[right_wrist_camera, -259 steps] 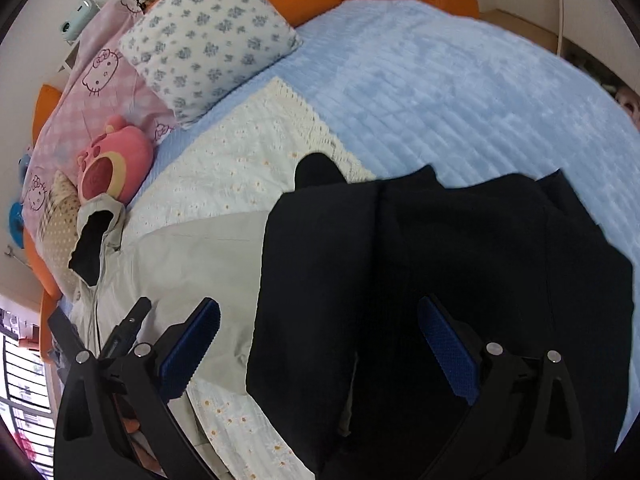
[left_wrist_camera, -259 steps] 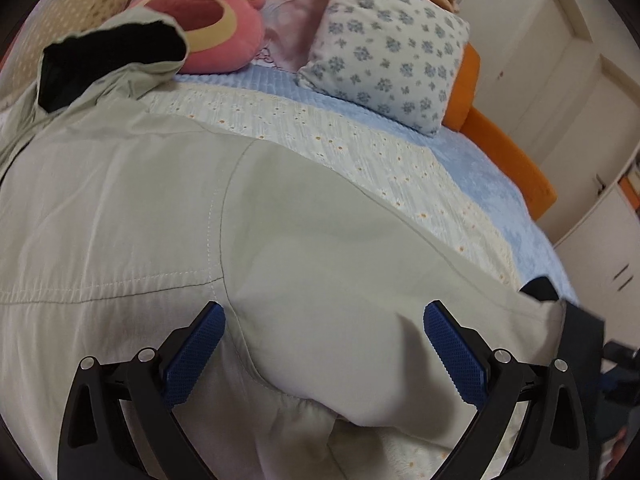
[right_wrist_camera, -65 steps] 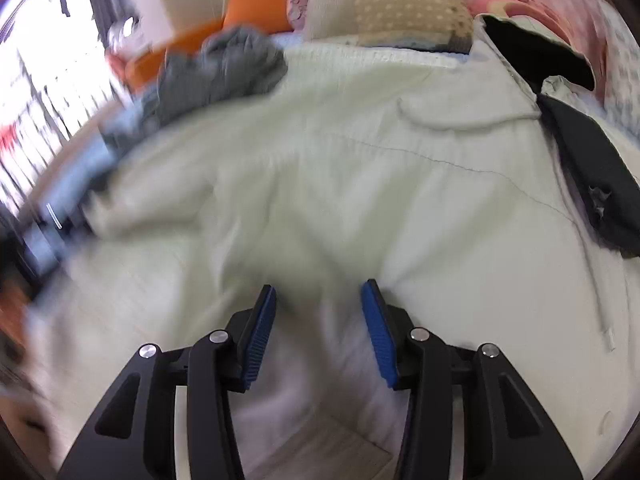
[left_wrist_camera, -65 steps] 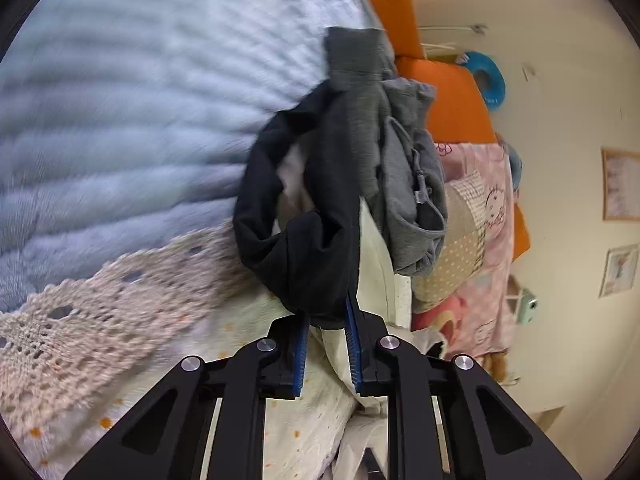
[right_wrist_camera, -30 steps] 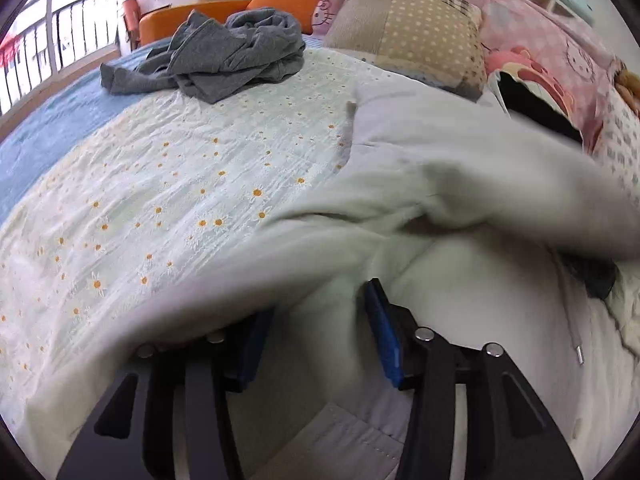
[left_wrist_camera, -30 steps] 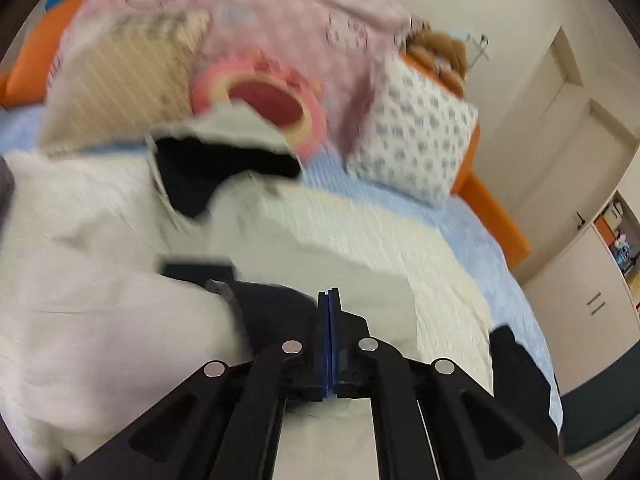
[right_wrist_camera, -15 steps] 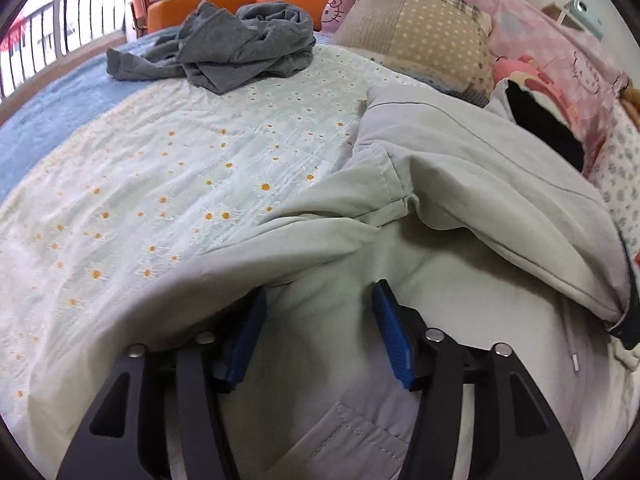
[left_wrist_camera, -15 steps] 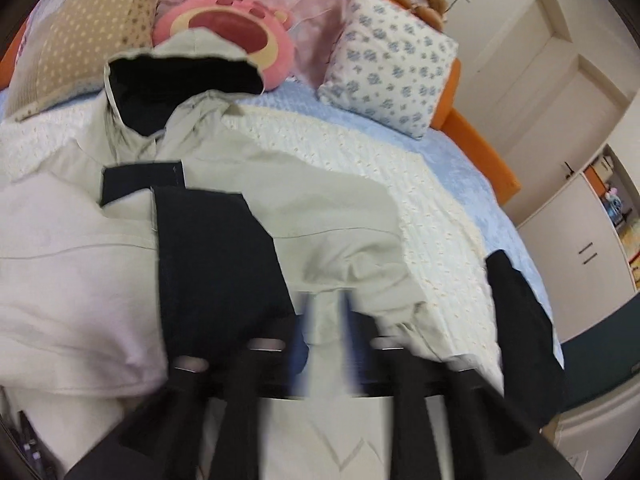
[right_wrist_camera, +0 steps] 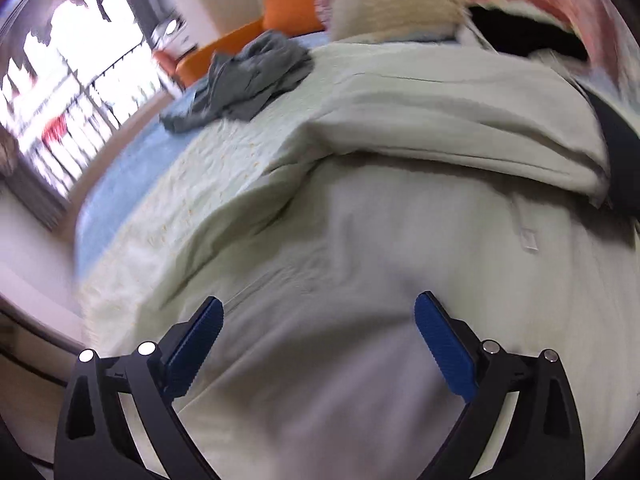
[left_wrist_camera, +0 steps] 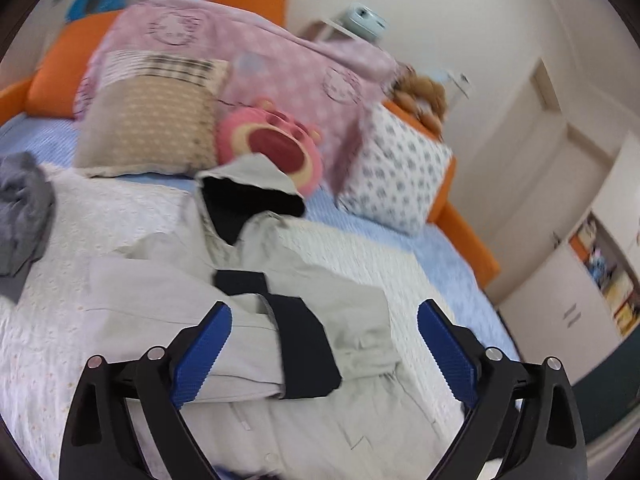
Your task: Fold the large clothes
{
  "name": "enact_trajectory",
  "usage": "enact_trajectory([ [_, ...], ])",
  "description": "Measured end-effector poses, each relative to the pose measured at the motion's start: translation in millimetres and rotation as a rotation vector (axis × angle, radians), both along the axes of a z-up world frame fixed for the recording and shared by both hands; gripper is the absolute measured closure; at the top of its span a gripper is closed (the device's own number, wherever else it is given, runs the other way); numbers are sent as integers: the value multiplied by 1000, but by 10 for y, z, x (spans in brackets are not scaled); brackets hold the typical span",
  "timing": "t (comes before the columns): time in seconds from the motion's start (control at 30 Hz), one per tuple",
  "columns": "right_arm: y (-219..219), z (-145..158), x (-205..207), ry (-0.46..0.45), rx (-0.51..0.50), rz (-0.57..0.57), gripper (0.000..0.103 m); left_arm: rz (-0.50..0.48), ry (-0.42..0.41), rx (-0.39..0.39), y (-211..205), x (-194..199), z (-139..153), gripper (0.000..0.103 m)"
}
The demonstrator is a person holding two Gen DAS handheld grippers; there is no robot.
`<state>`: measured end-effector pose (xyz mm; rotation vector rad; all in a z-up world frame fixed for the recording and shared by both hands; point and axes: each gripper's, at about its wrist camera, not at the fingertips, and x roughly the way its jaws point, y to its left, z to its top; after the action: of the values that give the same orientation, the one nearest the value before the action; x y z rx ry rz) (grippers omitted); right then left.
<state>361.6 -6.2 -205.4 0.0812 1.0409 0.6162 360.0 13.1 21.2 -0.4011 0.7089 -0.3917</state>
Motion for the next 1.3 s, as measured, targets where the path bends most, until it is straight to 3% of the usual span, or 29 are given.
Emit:
enact_trajectory([
  [0.07,-263,113,136,28,15,-73,7,32,6,-29,227,-22,-24,6],
  [0.2,-929,527,447,-24,38,-246,8,113,60,-55,671,48,-341,3],
  [0.33,-1375,859,756,-68,59,-365,8,173,205,15,914,344,-1130,3],
  [0.4,-1475,971,938,-108,41,-384,11,184,261,7,990,422,-1447,4],
  [0.43,-1491,975,1017,-118,34,-381,16,181,286,-16,1034,454,-1646,3],
  [0.47,-1506,963,1099,-119,22,-379,29,187,297,-18,1067,471,-1782,3],
  [0.5,-1494,899,1221,-96,23,-373,41,197,300,-1,1086,484,-1905,4],
  [0.57,-1546,691,1425,-31,8,-388,53,186,313,13,1097,515,-2120,4],
  [0.67,-1608,233,1623,74,-69,-428,53,169,330,108,1001,556,-2392,4],
  [0.73,-1640,-120,1658,122,-81,-429,53,159,292,245,838,547,-2435,3],
  [0.8,-1622,-157,1631,72,-86,-439,53,161,297,287,779,566,-2440,3],
  [0.93,-1565,-23,1613,5,-154,-433,53,187,339,247,838,628,-2370,3],
  [1.1,-1681,343,1268,-85,-64,-412,52,211,273,178,769,475,-2065,3],
  [1.23,-1647,371,948,-97,-45,-366,52,156,218,169,433,535,-1822,3],
  [1.3,-1624,197,933,-40,-64,-354,53,130,205,149,209,604,-1781,3],
])
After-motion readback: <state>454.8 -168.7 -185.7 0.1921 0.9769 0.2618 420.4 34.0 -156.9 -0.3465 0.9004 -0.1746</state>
